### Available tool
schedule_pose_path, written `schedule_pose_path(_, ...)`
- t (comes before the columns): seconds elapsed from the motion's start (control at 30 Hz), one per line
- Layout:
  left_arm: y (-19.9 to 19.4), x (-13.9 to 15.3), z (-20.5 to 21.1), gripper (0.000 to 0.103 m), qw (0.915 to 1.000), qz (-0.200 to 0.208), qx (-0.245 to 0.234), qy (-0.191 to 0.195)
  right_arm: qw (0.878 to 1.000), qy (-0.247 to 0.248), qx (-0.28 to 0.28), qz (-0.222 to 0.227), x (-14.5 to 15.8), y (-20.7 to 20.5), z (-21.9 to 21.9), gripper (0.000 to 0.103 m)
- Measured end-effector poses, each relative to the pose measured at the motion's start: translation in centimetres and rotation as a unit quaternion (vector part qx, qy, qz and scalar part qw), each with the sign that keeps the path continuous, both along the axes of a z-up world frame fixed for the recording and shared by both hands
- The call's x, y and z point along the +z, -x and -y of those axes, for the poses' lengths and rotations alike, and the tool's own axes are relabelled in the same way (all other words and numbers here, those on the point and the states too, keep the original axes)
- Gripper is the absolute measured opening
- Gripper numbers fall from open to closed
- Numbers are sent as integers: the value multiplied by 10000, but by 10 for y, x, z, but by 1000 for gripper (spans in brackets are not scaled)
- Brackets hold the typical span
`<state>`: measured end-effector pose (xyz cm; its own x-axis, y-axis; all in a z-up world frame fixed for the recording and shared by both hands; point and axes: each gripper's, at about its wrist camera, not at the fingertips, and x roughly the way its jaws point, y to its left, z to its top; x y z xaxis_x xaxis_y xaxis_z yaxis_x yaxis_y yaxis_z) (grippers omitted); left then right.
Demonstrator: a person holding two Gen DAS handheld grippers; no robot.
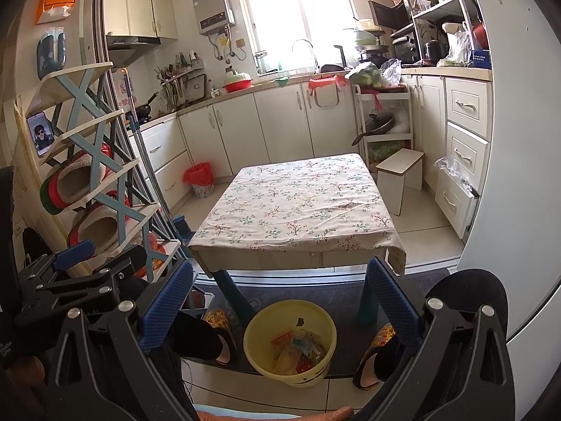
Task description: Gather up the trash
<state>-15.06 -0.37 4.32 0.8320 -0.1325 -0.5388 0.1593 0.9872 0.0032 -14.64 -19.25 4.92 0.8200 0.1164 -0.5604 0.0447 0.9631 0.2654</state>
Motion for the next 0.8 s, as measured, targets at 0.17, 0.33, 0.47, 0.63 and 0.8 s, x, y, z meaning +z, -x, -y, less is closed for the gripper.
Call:
schedule_pose_path(0.17, 1, 1, -1, 95, 10000, 8, 1, 16, 10000, 7, 10, 20, 0, 1, 0, 96)
schedule_pose_path(0.33, 2, 1, 0, 95, 10000, 2, 1, 7, 10000, 8, 10, 18, 0, 2, 0, 96)
schedule_pose_path(0.47, 2, 1, 0, 95, 10000, 3, 4, 12, 10000, 7, 12, 10, 0, 2, 0, 96)
schedule_pose_path(0.63, 2, -1, -1, 95, 10000, -36, -6, 35, 10000, 9, 19, 5, 0, 2, -1, 96)
schedule_pose_path(0.8, 0, -4, 1, 95, 9999, -118, -70, 32, 10000, 5, 22, -1, -1, 1, 0, 96)
